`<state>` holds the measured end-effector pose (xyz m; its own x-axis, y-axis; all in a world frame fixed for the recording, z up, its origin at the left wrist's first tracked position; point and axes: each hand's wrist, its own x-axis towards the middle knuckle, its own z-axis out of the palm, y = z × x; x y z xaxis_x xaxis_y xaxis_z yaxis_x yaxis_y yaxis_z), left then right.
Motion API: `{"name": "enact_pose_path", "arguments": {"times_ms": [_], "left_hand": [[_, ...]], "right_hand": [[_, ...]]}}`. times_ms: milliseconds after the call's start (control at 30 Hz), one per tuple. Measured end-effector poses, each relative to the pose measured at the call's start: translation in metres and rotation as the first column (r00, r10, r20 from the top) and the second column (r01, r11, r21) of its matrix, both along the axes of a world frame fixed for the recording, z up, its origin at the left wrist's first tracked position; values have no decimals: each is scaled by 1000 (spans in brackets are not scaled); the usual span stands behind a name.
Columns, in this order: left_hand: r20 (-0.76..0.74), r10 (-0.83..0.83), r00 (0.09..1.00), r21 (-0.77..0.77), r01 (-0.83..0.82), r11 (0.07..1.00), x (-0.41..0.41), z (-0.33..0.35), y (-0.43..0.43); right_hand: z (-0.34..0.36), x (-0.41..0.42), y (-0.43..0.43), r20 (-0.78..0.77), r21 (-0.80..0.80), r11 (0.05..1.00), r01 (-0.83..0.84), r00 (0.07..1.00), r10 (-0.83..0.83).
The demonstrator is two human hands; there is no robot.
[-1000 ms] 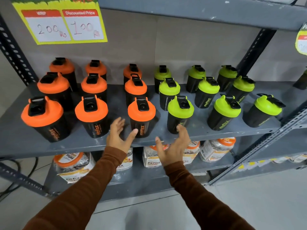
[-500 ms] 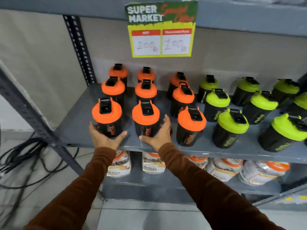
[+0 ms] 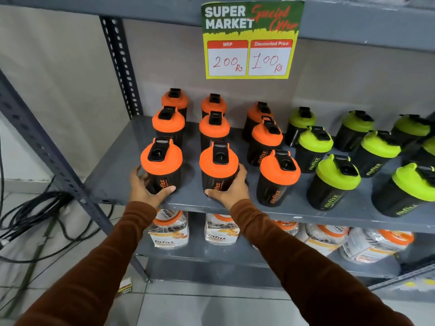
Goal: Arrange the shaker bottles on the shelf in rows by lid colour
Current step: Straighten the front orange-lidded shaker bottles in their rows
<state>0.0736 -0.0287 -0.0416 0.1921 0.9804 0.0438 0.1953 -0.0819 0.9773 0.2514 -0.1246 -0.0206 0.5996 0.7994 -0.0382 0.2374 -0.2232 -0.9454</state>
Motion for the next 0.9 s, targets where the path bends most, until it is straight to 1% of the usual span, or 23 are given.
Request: {"name": "enact_pose_path", "arguments": {"times_ms": [100, 200, 367, 533, 900], "left_hand": [[-30, -30, 999, 0, 30, 1000, -4, 0, 0], [-38, -45, 998, -34, 44, 998, -7, 3, 1], [-48, -113, 992, -56, 110, 992, -13, 5, 0], [-13, -98, 995, -78, 97, 992, -15, 9, -2], [-41, -67, 997, -69, 64, 996, -13, 14, -7]], "right_hand": [[-1, -1, -3, 9, -4, 1000, -13, 1000, 13], [-2, 0, -6, 9, -14, 999, -42, 999, 42], [-5, 2, -7, 34, -81, 994, -69, 997, 72], [-8, 2, -8, 25, -83, 995, -59, 998, 61], [-8, 0, -13, 59, -84, 995, -51, 997, 56]]}}
